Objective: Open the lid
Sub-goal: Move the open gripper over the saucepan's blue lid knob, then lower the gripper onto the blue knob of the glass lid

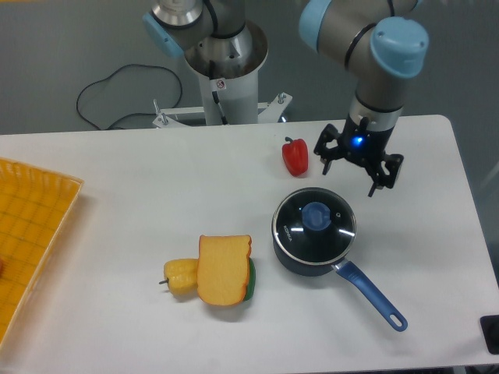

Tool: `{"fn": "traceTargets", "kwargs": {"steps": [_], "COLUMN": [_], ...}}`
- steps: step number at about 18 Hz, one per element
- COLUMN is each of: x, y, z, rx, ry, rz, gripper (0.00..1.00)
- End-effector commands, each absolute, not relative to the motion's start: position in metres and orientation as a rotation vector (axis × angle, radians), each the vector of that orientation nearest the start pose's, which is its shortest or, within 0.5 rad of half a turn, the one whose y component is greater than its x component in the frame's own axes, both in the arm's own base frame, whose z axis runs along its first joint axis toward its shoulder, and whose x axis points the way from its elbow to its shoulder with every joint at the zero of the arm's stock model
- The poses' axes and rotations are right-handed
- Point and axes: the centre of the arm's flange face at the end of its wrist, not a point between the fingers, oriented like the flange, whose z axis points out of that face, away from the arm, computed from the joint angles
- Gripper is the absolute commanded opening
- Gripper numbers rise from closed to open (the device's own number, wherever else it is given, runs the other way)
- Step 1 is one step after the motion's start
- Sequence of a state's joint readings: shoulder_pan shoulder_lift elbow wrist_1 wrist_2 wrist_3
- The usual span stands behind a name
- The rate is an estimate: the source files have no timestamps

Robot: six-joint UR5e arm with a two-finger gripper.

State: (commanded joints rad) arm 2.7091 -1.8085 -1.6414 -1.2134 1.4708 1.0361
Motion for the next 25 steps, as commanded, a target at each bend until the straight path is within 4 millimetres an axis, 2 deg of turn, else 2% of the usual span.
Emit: {"fn": "traceTargets", "kwargs": {"steps": [2,4,6,10,13,15,17,22,25], "x": [-0.469,-0.472,-0.474,-0.459,-0.459,-0.458,-0.457,-0.450,-0.451], "y": [0.368,0.366,0.380,0.409,0.416,0.424,0.430,0.434,0.437], "z": [0.357,0.359,0.363,0.354,0.343,0.340,0.327,0.325,0.318], "rx": [-3.062,-3.051,-3.057,-3.155,-3.115,-3.078,-3.051,-3.082,-3.069], "ry": [-0.307,-0.289,-0.141,0.334,0.709,0.894,1.066,1.262,1.234], "rz": [0.010,0.030,0.053,0.119,0.097,0.086,0.058,0.039,0.012], "gripper": [1.00,1.00,1.00,1.00,1.00,1.00,1.00,1.00,1.00]}}
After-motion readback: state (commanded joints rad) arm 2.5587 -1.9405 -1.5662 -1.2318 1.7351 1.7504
